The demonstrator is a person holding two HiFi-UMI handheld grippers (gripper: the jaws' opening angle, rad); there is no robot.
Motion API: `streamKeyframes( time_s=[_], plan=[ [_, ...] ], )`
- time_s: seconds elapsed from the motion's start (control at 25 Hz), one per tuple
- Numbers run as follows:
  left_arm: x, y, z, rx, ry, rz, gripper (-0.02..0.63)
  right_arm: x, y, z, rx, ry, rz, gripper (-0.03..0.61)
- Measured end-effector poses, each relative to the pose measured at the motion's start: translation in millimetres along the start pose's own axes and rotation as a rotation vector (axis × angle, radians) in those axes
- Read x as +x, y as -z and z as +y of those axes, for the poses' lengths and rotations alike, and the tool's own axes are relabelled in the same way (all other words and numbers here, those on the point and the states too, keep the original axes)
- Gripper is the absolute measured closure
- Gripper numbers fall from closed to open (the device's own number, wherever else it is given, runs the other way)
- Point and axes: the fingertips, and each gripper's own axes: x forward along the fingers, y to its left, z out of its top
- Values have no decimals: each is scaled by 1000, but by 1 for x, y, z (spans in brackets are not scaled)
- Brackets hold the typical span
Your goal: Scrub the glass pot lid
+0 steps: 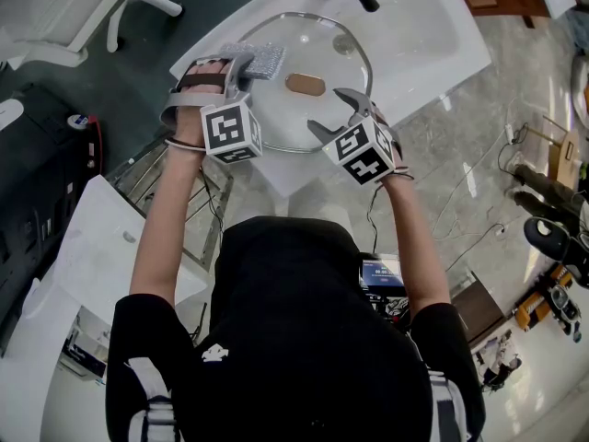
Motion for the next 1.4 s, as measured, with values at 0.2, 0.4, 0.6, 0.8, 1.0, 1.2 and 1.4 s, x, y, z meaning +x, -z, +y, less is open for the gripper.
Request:
streamKeyframes(
  time_s=[0.2, 0.4, 0.6, 0.8, 1.0, 1.2, 1.4],
  plan=[
    [-5, 0, -8, -6, 3, 1, 546, 0, 1, -1, 0, 0, 0, 259],
    [-12, 1, -15, -17, 7, 1, 546, -1, 1, 0, 0, 1, 0, 259],
    [-19, 5, -25, -39, 15, 2, 546, 0, 0, 1, -1, 2, 2, 259],
    [-24, 7, -32, -50, 22, 8, 546, 1, 0, 1, -1, 1, 4, 259],
    [-29, 8, -40, -57, 31, 10, 546, 1, 1, 1, -1, 0, 4, 259],
    [-36, 10, -47, -52, 44, 10, 546, 0, 0, 1, 1, 0, 1, 259],
    [-44, 9, -58, -52, 61, 13, 546, 0, 0, 1, -1, -1, 0, 259]
  ],
)
